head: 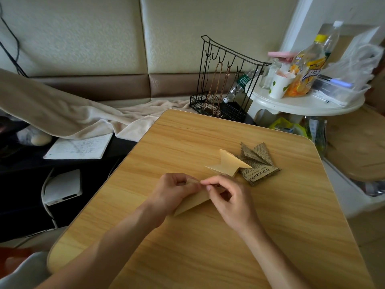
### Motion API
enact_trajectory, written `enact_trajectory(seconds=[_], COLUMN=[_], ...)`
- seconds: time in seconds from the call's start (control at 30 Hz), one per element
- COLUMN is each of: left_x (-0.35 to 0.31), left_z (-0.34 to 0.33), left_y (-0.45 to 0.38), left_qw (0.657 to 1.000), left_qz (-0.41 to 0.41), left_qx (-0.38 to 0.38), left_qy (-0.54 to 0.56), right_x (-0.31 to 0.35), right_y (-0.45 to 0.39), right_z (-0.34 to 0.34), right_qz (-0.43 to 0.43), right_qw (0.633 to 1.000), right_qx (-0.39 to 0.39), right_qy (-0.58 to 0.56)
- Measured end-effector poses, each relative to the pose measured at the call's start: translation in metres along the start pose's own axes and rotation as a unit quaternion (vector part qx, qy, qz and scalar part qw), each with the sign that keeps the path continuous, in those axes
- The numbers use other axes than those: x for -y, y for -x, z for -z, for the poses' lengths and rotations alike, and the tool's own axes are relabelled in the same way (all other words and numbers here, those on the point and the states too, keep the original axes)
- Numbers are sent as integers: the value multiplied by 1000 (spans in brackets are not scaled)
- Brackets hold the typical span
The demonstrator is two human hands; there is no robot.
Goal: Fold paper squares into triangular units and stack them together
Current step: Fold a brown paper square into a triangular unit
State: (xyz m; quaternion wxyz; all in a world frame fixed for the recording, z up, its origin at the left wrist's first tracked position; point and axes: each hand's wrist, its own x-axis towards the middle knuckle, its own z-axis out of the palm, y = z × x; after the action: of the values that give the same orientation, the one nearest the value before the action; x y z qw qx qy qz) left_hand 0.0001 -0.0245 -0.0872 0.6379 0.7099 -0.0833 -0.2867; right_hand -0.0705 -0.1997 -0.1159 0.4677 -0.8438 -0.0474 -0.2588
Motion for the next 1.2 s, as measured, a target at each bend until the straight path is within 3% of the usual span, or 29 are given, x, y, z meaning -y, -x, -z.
enact_trajectory(seconds=[0.33, 0.6, 0.7, 0.87, 1.2], left_x=[0, -3, -2, 2, 0], left_z=[4, 1, -1, -3, -3], left_y=[1, 0, -1, 0, 3], left_qw=[1000, 1000, 999, 997, 986], left_qz=[-6, 16, 9, -39, -131], left_qx=[28, -1, -22, -23, 6], left_qy=[13, -19, -36, -61, -99], right_x=[-3, -3, -2, 0, 2], right_y=[2, 2, 3, 1, -2], right_z=[-3, -3, -4, -2, 2], right_qz=[33, 64, 31, -102, -117], right_qw=[999, 996, 999, 993, 988], right_qx=[-12, -9, -6, -20, 14], right_qy=[41, 63, 43, -58, -97])
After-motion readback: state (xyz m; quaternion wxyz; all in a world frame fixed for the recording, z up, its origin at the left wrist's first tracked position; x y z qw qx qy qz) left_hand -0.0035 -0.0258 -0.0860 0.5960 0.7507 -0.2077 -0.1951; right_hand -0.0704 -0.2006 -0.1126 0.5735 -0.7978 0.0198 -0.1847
